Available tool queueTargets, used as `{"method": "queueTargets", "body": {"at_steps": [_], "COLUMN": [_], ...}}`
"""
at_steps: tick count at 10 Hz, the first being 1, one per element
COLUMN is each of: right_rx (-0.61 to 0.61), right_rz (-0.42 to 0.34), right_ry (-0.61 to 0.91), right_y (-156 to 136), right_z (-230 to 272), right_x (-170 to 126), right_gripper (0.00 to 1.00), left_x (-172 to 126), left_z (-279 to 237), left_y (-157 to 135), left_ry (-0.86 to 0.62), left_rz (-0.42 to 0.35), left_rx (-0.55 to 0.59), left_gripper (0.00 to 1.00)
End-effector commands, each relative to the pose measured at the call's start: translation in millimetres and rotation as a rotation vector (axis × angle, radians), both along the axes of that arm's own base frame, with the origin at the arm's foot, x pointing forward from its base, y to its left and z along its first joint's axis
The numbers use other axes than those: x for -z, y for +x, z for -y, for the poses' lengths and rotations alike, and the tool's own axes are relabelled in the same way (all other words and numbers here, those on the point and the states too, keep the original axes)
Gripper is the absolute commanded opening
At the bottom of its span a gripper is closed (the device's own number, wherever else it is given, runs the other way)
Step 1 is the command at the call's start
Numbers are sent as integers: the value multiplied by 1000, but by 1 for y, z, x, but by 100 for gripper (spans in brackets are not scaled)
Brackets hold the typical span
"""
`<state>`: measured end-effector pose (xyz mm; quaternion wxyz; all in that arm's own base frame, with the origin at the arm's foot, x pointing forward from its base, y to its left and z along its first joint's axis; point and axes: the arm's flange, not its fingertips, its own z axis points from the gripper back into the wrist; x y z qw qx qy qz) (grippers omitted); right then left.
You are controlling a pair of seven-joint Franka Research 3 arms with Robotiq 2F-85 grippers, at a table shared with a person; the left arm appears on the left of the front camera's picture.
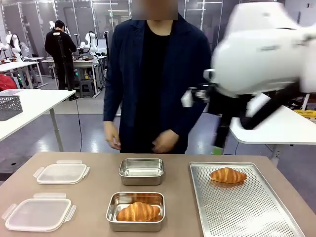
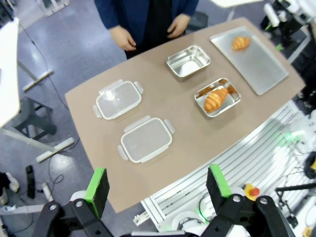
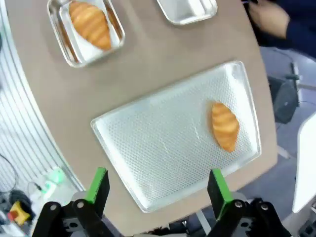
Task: Place the bread into the airtight container.
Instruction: Pick up a Butter Roll and place it into an empty Airtight Container.
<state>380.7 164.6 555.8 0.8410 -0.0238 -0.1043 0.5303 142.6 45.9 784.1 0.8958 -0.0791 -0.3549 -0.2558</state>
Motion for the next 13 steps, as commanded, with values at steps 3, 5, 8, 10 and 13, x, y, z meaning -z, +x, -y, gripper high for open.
{"method": "queueTargets", "body": {"at_steps": [3,5,8,10,13], "right_rx": [-173,-22,-155,-250,-425], "right_rz": [64,-42,36,130,214], "right_ry": [-36,68,-37,46,129], "right_y": [16,19,13,38,93], "right_z": [103,116,116,132,124], "right_x": [54,66,58,67,97], "right_gripper": [100,100,100,100,100], "left_x": [-3,-3,-3,-3,-3], "left_z": [0,0,0,0,0], "left_y": [-3,-3,-3,-3,-3], "left_ry": [9,9,9,9,9], "left_rz": [0,0,0,0,0], "left_rx": [17,17,17,17,17], "left_gripper": [100,100,100,100,100]}}
